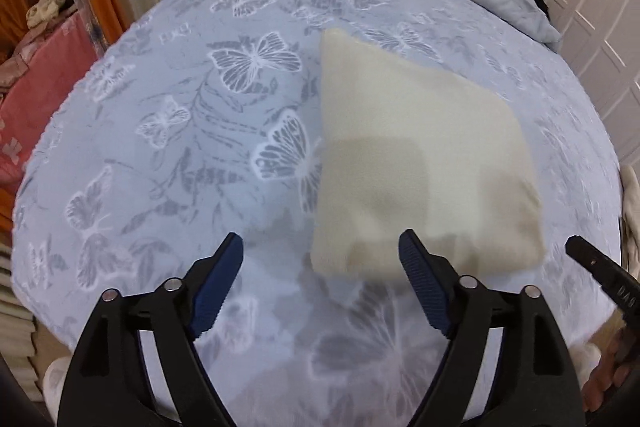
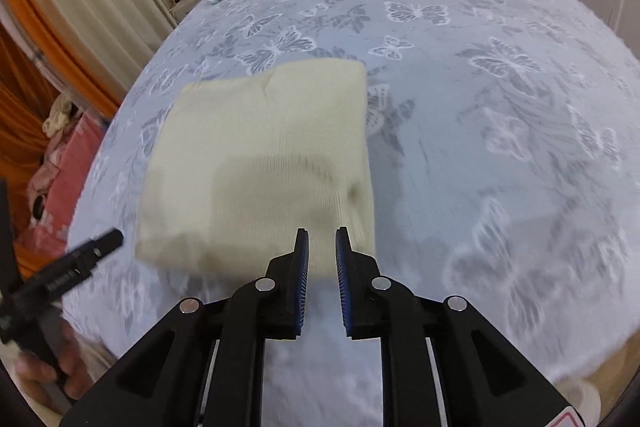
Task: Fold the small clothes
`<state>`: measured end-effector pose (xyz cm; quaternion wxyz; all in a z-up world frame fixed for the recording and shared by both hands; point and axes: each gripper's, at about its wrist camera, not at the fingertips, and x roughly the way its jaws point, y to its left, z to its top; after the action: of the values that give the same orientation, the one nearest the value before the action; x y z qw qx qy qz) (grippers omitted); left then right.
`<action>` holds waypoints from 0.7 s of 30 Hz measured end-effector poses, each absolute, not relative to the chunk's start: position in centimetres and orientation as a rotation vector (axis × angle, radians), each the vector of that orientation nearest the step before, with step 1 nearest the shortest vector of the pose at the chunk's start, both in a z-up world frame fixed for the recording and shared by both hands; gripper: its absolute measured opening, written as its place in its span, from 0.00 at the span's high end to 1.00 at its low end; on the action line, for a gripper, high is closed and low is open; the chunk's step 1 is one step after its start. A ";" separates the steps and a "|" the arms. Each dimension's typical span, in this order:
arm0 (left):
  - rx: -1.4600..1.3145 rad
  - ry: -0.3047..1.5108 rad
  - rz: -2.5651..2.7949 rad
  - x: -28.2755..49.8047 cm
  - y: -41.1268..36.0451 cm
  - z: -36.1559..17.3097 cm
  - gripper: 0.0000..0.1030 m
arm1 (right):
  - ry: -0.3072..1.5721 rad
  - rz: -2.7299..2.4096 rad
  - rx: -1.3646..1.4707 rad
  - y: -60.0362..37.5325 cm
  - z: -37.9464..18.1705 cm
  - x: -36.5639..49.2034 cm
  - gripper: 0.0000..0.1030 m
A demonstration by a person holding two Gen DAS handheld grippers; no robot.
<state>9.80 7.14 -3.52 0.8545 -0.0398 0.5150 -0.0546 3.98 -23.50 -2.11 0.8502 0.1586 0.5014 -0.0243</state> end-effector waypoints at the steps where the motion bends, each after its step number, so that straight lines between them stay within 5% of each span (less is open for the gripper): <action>1: -0.074 1.074 -0.121 8.8 6.8 -3.1 0.16 | 1.051 -0.055 0.339 -23.3 -2.0 3.0 0.85; 6: -0.016 1.020 -0.150 4.5 5.0 -2.4 0.07 | 1.045 -0.083 0.335 -22.6 -2.6 -0.9 0.82; 10: -0.013 1.015 -0.167 2.3 4.0 -3.0 0.07 | 1.030 -0.114 0.318 -22.4 -3.3 -3.4 0.59; 21: 0.093 0.964 -0.156 -1.5 2.3 -5.0 0.07 | 0.983 -0.126 0.245 -21.3 -4.6 -7.3 0.37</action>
<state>-1.46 2.25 -4.96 0.8820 0.0447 0.4631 -0.0747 -7.32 -21.26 -4.64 0.8725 0.1173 0.4706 -0.0601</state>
